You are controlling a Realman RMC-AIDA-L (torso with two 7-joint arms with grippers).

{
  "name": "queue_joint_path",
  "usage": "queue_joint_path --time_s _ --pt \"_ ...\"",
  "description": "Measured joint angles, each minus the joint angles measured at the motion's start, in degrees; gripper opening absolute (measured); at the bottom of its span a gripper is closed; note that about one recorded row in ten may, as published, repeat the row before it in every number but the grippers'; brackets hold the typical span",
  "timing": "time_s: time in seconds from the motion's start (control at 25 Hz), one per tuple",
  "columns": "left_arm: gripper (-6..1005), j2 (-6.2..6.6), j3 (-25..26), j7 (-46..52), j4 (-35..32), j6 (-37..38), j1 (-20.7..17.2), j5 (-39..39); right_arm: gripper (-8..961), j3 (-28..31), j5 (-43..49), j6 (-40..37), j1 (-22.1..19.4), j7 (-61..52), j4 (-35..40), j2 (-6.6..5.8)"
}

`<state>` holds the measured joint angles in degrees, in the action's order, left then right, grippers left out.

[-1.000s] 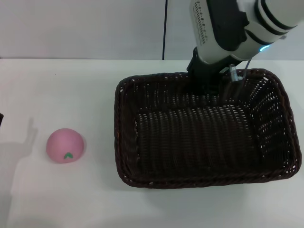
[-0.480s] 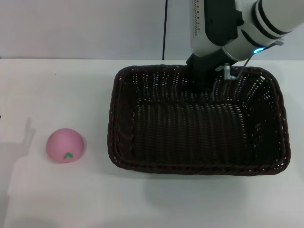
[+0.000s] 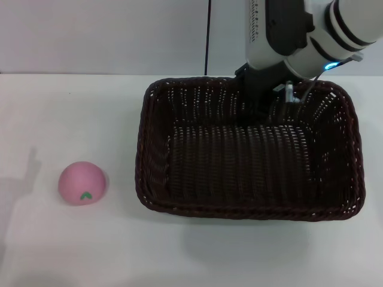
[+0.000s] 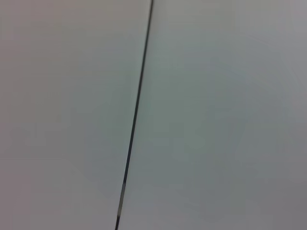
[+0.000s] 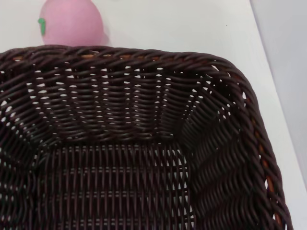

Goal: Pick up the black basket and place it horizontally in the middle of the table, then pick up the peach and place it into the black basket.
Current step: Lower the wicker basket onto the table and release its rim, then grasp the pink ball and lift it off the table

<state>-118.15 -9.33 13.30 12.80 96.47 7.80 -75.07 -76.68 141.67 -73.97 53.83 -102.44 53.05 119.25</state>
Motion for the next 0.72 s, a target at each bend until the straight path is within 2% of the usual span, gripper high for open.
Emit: queue_joint_path --time_s 0.16,0.48,0.64,0.72 --pt "797 0.03 -2.44 7.05 -4.16 -1.43 -0.18 -0.04 665 -0.09 0.23 -0.47 -1.73 -0.66 3.18 -0.01" --pt "797 0.02 -4.01 10.48 -6.77 -1.09 -0.35 -0.08 665 -0.13 0.35 0.67 -7.22 -1.62 11.99 -0.11" --pt "797 0.08 -6.35 11.75 -9.06 -0.96 -0.53 -0.12 665 0.77 0.32 0.02 -11.57 -3.92 21.92 -0.29" --pt "797 0.13 -9.66 14.47 -12.32 -0.95 -0.77 -0.51 665 2.02 -0.08 -0.27 -14.15 -5.06 27.46 -0.28"
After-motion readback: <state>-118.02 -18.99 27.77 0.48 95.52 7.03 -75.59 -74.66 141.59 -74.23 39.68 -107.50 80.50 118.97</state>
